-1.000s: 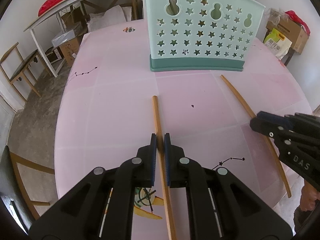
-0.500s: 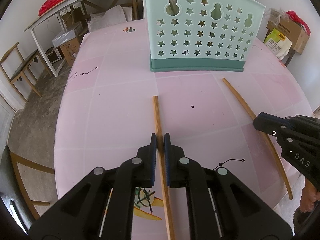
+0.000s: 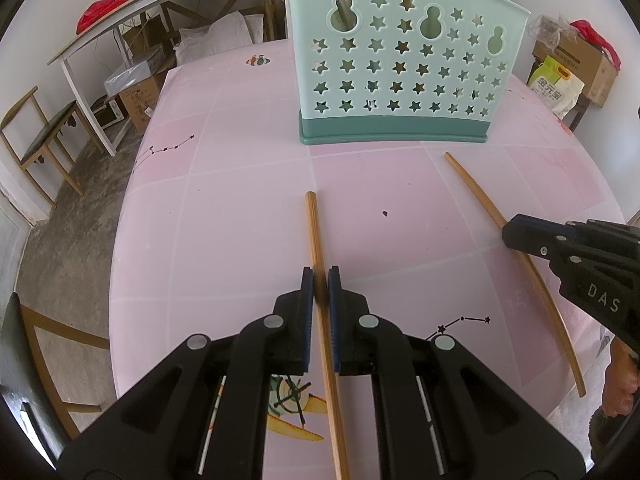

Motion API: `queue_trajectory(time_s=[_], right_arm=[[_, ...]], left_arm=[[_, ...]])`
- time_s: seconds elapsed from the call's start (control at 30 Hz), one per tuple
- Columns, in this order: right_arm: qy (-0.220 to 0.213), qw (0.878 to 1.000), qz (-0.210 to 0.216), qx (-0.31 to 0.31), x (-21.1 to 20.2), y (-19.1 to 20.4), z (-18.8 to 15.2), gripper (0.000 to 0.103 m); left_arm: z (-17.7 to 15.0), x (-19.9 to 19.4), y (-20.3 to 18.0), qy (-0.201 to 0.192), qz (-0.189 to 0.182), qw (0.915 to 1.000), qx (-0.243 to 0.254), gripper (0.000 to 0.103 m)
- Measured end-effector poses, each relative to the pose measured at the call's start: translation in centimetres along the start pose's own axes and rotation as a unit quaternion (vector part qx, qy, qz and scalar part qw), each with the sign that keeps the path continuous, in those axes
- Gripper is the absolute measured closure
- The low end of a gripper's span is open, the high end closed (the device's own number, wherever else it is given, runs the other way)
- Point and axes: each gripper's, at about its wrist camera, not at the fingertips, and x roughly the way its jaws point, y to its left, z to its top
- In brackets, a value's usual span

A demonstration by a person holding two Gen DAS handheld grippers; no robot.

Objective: Organize utensils
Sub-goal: 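Close the left gripper on the other chopstick while the right holds its chopstick, then lift both chopsticks upright and lower them into the green holder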

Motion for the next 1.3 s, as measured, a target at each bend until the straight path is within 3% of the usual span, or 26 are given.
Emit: queue_trajectory(time_s=[0.33, 0.47, 0.63, 0.87, 1.13, 1.3], right_arm=[[-0.006, 1.000, -0.002, -0.011, 0.7, 0.5, 1.0, 0.096], [-0.020, 1.000, 0.004, -0.006, 0.1, 0.1, 1.4, 0.096], [-0.055, 0.998, 0.024, 0.010, -2.3, -1.1, 2.1, 0.096], [-0.093, 0.995, 0.044, 0.011, -5.2, -1.2, 2.3, 0.096], [-0.102, 0.994, 0.049, 0.012, -5.8, -1.2, 2.4, 0.096], [-0.104, 0.993, 0.049, 0.013, -5.8, -1.4, 2.5, 0.096]], left_arm=[[0.3, 0.3, 0.2, -0.006, -0.009, 0.9999, -0.004, 0.097], [0.7, -0.3, 1.9, -0.020, -0.067, 0.9967, -0.041, 0.098], [1.8, -2.8, 3.4, -0.065, -0.097, 0.9912, -0.062, 0.098], [4.4, -9.0, 6.1, -0.172, -0.183, 0.9624, -0.103, 0.098], [8.5, -14.7, 7.1, -0.273, -0.229, 0.9282, -0.107, 0.098], [13.3, -17.2, 5.8, -0.351, -0.235, 0.9007, -0.103, 0.098]])
